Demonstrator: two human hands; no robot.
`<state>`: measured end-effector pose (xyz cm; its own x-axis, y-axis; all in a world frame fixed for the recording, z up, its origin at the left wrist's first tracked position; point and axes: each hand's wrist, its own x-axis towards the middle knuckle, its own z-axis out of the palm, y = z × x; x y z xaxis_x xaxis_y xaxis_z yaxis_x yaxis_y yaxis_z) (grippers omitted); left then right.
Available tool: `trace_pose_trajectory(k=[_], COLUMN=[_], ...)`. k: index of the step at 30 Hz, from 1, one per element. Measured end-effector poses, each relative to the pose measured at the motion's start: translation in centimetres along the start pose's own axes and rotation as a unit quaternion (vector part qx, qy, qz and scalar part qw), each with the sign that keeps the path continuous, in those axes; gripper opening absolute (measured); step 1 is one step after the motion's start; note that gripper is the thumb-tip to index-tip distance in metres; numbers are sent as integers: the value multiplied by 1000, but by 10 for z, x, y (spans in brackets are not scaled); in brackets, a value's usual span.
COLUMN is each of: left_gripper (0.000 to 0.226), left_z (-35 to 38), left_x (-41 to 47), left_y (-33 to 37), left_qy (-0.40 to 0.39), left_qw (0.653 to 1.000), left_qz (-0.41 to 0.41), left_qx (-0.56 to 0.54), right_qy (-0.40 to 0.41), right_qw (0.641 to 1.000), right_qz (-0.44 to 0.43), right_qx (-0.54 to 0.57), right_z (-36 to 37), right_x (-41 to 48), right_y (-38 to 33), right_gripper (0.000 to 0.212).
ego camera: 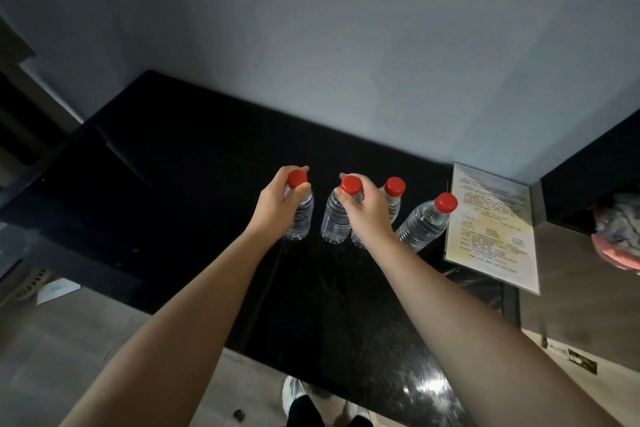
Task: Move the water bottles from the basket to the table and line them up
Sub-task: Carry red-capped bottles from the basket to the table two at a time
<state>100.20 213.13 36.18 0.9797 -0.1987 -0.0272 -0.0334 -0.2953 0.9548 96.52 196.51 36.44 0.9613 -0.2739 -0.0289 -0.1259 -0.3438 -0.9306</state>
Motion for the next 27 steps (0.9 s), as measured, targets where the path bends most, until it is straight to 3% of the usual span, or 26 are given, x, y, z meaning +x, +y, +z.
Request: trace_pose_trajectory(k=[13,19,22,27], left_gripper=[26,32,50,79], left_z=[3,9,12,17], left_x=[-3,-5,-9,-44], left_y=[-7,-19,-25,-61], left_qy=[0,23,31,5], left_qw=[1000,998,997,987], left_qz=[-4,3,-15,-109], left_qx=[25,59,73,122], right_qy=[12,40,27,23], right_qw=[999,996,996,994], right_qz=[4,7,-4,16], right_qx=[-49,-75,-88,-101], right_z=[6,10,7,-15], right_x=[2,-13,-28,-66], right_y=[1,14,32,55], right_gripper=[23,39,55,54])
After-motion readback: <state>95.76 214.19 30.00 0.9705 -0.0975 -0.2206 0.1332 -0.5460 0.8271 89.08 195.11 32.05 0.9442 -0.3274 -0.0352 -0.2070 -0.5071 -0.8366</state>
